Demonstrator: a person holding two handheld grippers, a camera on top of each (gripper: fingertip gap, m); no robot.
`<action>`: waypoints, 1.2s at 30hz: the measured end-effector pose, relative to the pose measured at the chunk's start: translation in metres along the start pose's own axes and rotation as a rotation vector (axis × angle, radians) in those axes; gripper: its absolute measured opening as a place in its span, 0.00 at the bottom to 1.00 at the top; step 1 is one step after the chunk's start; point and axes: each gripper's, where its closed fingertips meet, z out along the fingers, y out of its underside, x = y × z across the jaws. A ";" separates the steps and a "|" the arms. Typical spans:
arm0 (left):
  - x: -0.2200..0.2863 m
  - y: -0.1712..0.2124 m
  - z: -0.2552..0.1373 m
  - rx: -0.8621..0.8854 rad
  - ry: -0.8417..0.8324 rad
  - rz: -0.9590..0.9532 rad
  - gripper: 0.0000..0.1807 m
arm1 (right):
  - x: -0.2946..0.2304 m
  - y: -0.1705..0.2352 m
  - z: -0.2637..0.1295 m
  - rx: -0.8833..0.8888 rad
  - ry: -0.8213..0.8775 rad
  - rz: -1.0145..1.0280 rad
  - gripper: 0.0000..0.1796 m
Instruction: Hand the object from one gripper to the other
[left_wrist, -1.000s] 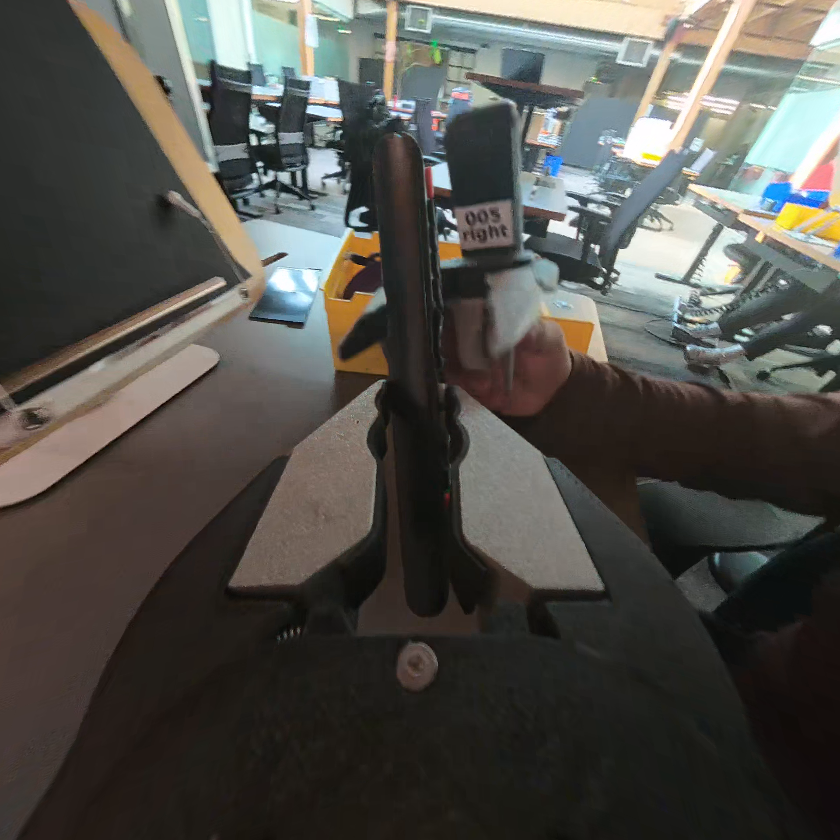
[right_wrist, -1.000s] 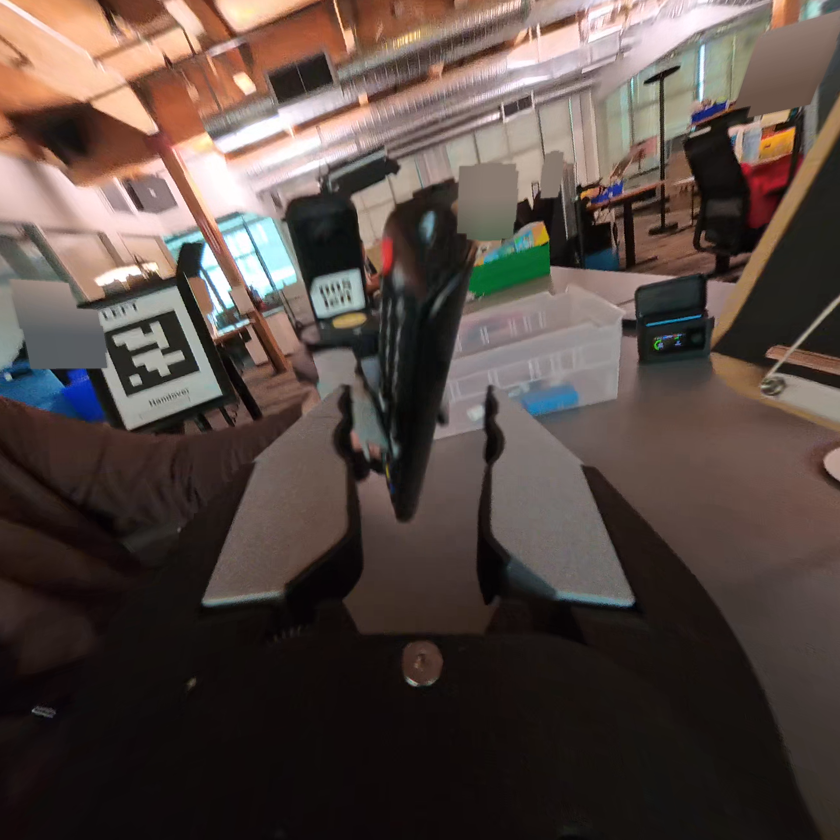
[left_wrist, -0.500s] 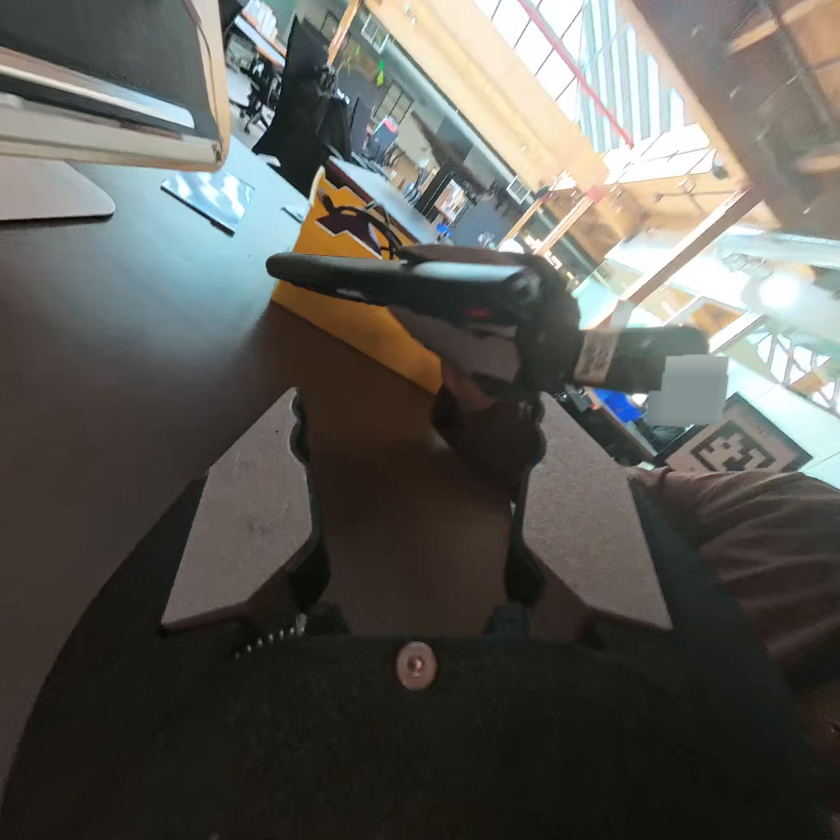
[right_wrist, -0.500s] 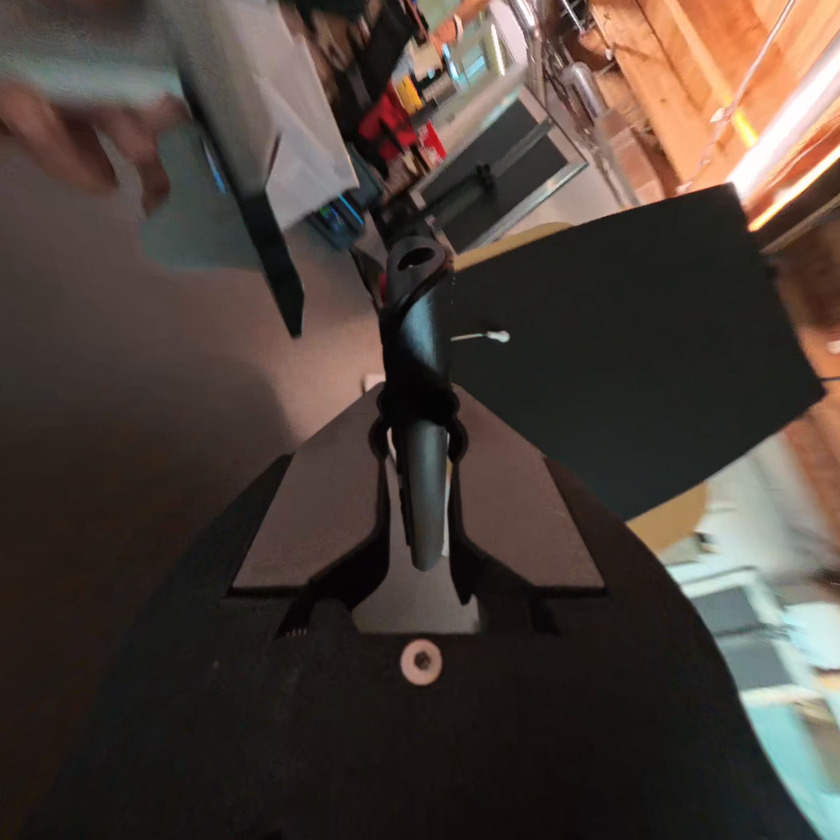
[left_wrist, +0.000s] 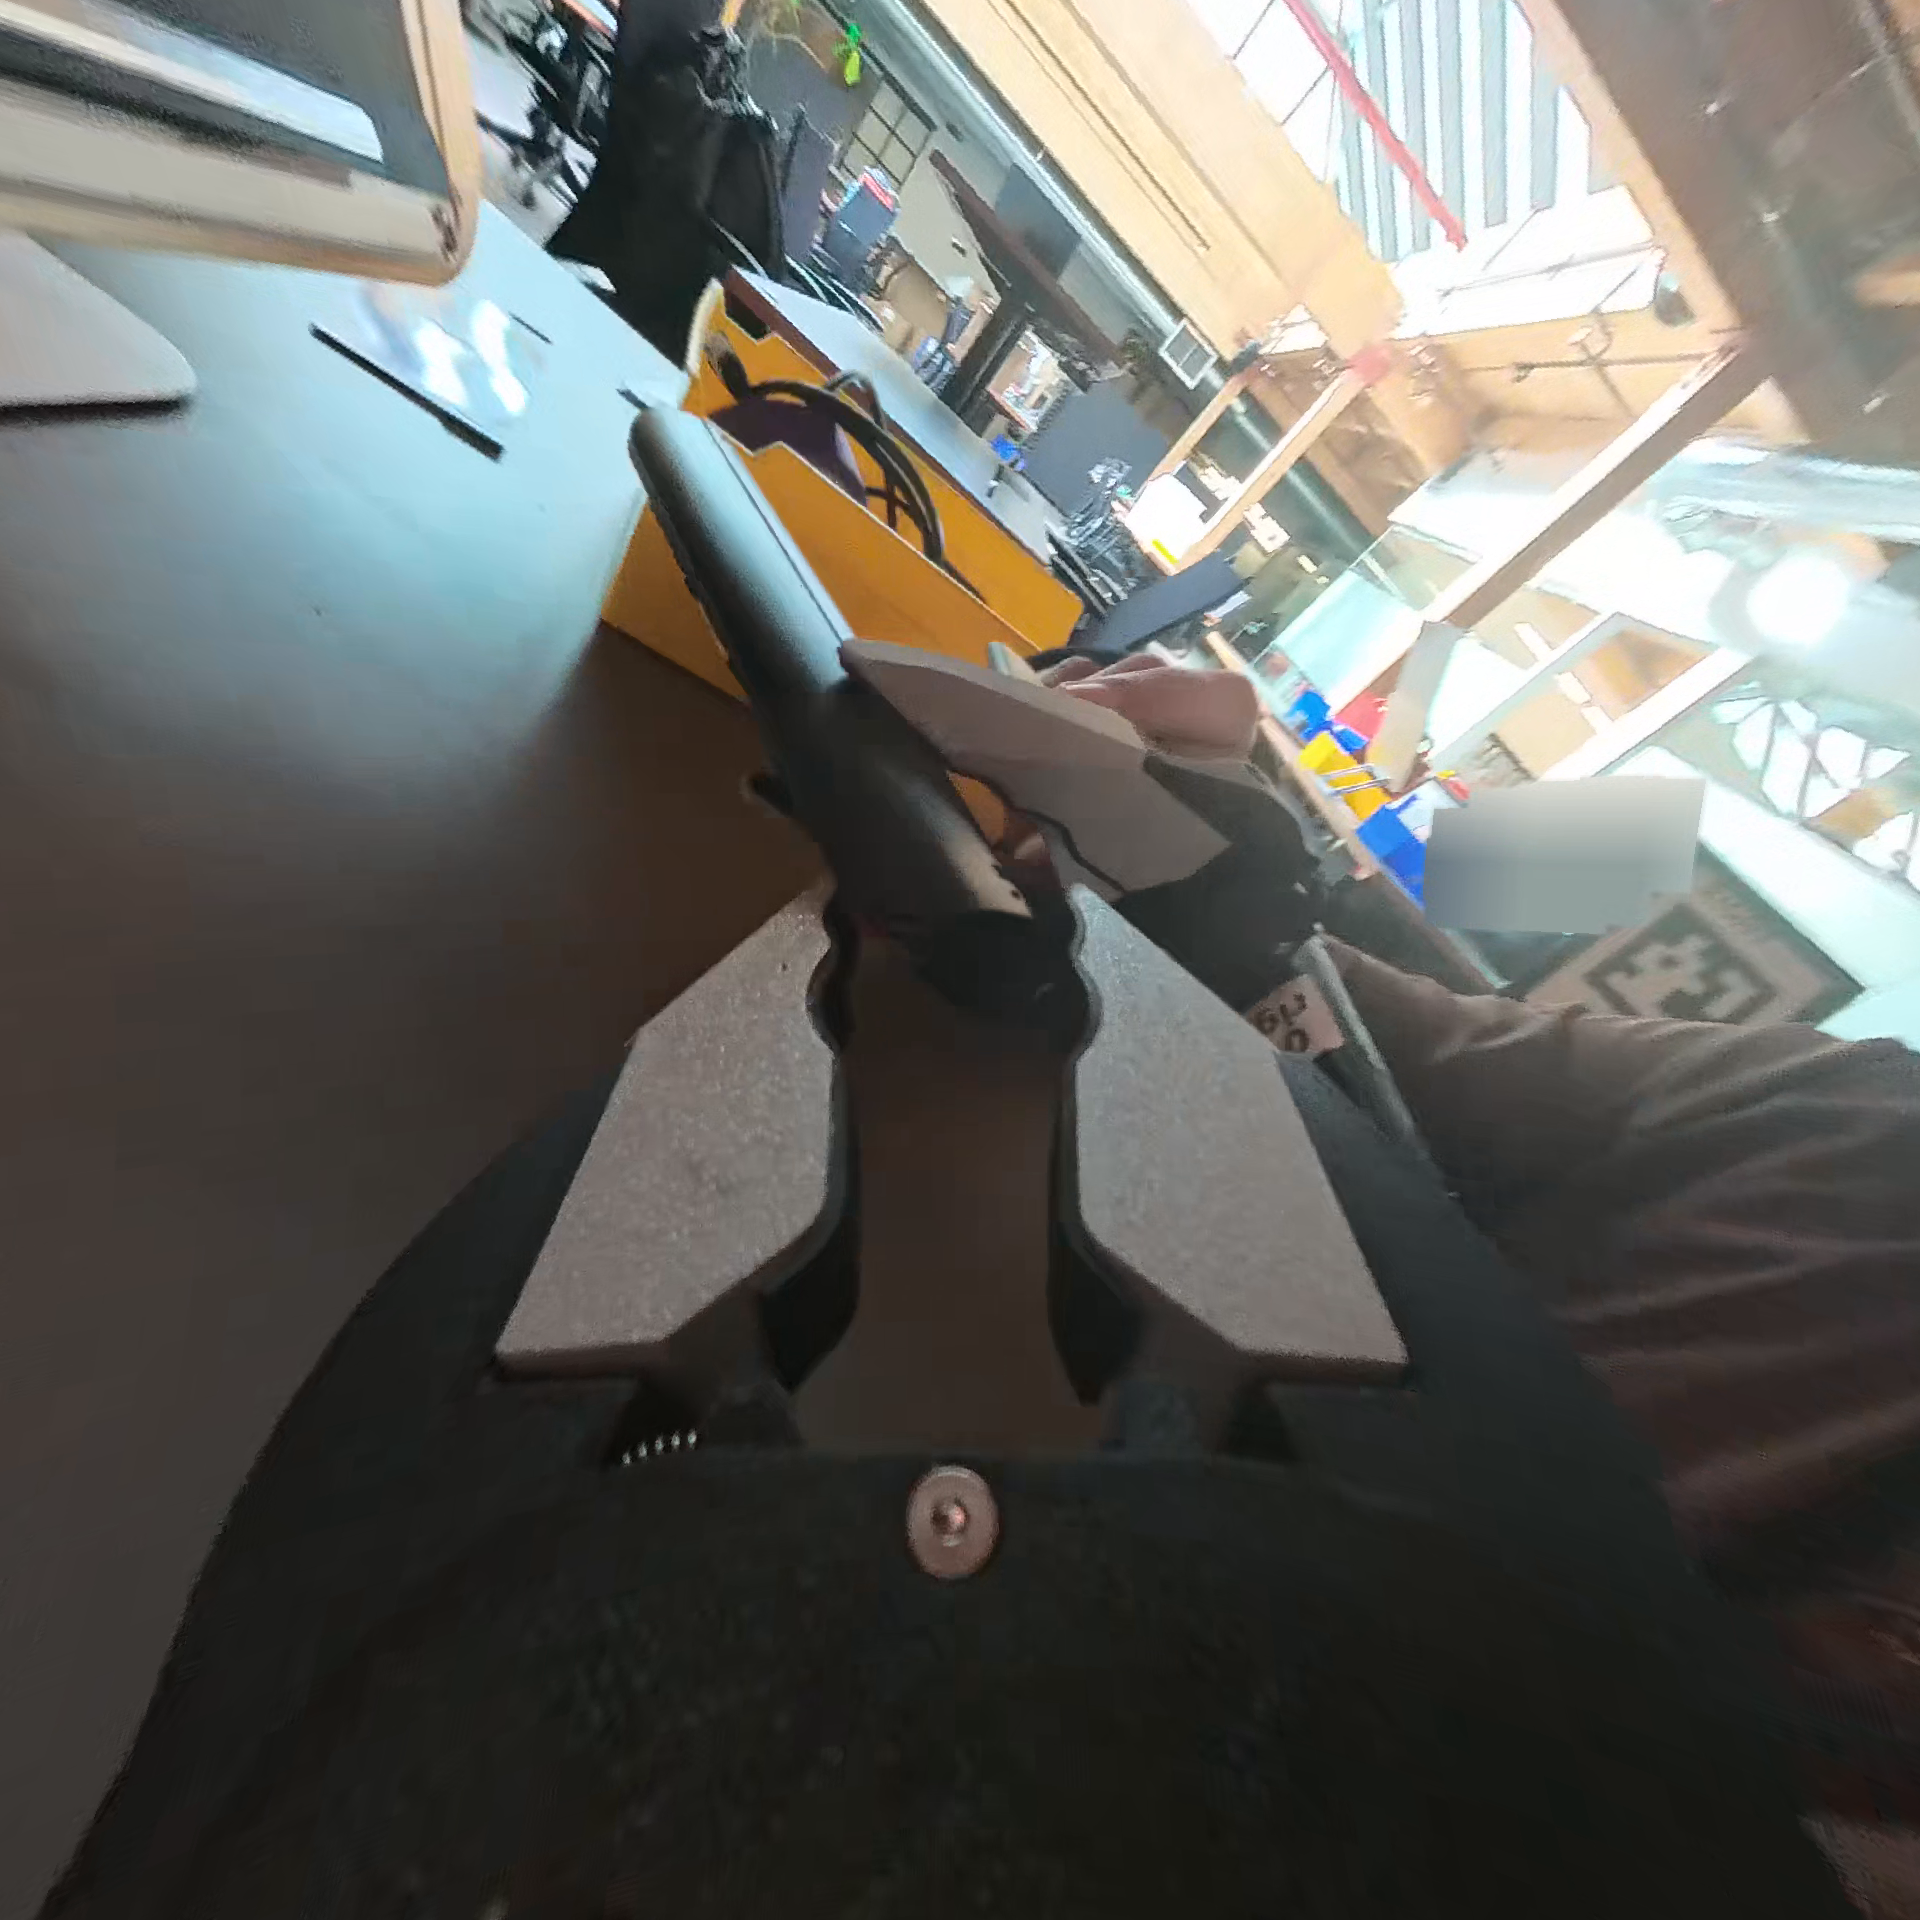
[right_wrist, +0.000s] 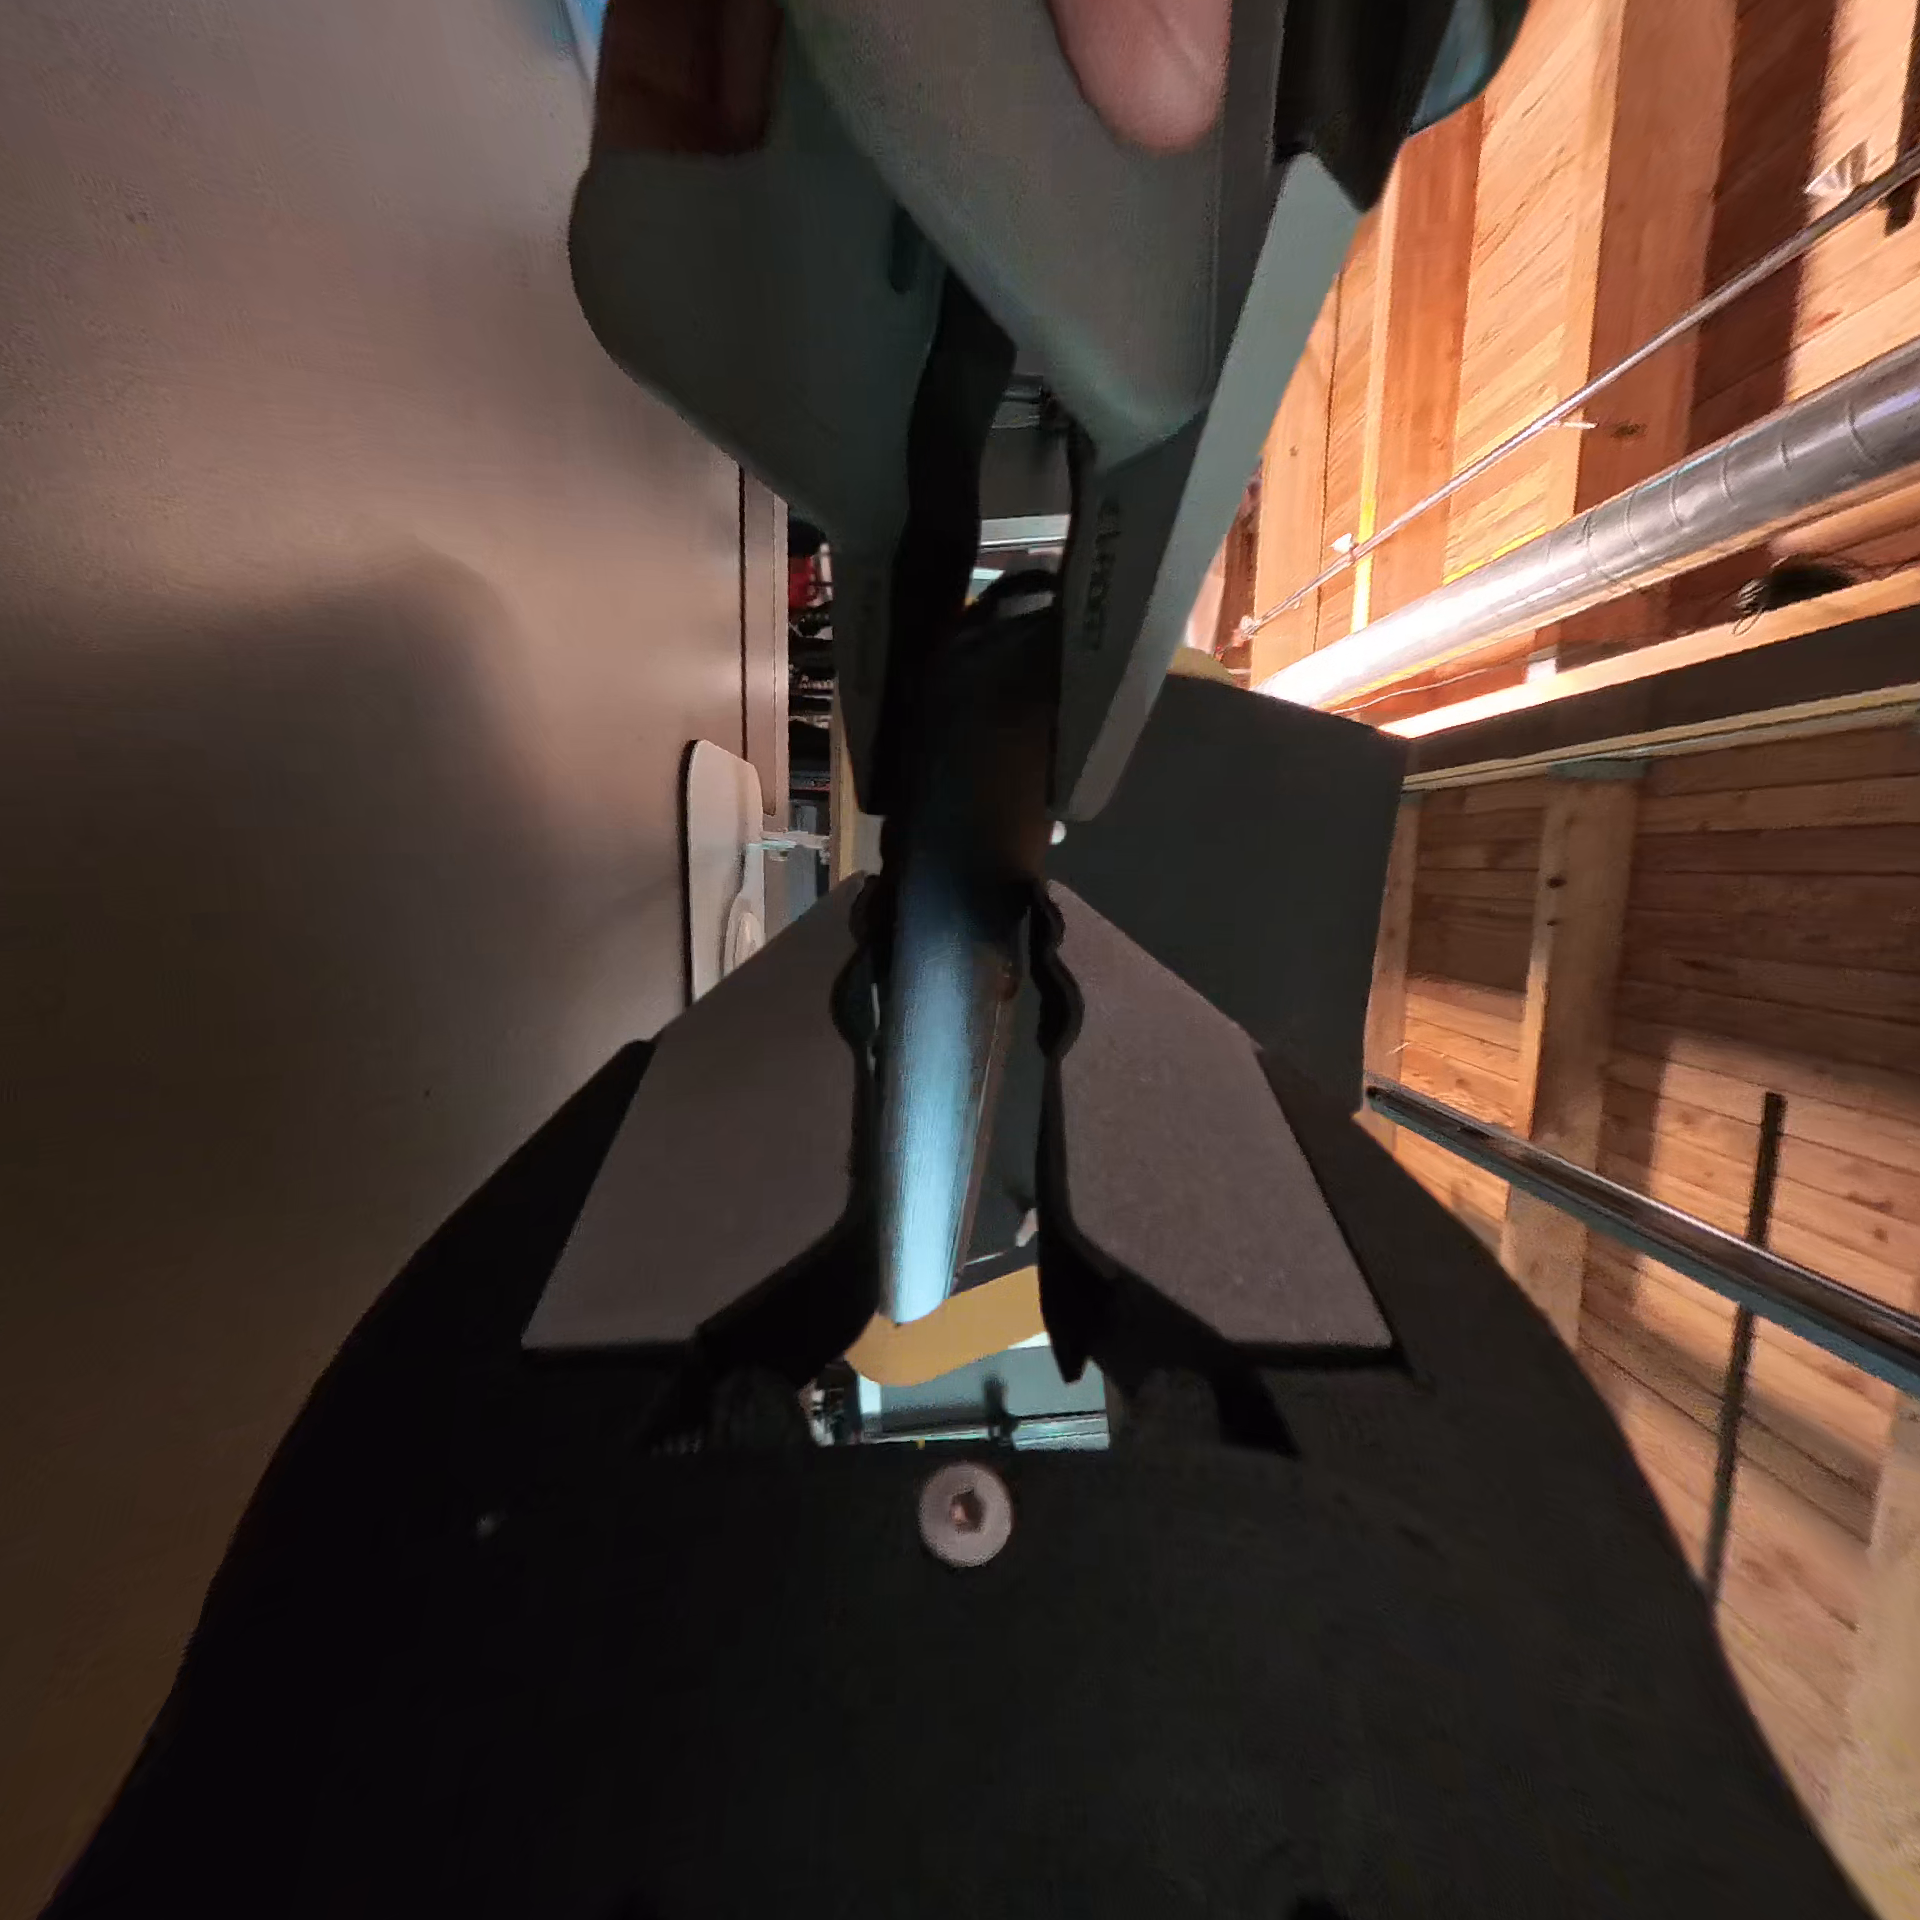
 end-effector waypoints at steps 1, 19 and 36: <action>0.000 0.001 0.000 -0.015 -0.021 0.047 0.20 | 0.001 0.000 0.000 0.005 -0.002 0.008 0.15; -0.004 0.029 -0.017 -0.429 -0.412 1.187 0.10 | -0.067 0.001 -0.038 0.215 -0.855 0.746 0.15; -0.022 -0.005 -0.017 -0.049 -0.534 0.619 0.45 | -0.016 0.058 0.005 -0.159 -0.200 0.208 0.12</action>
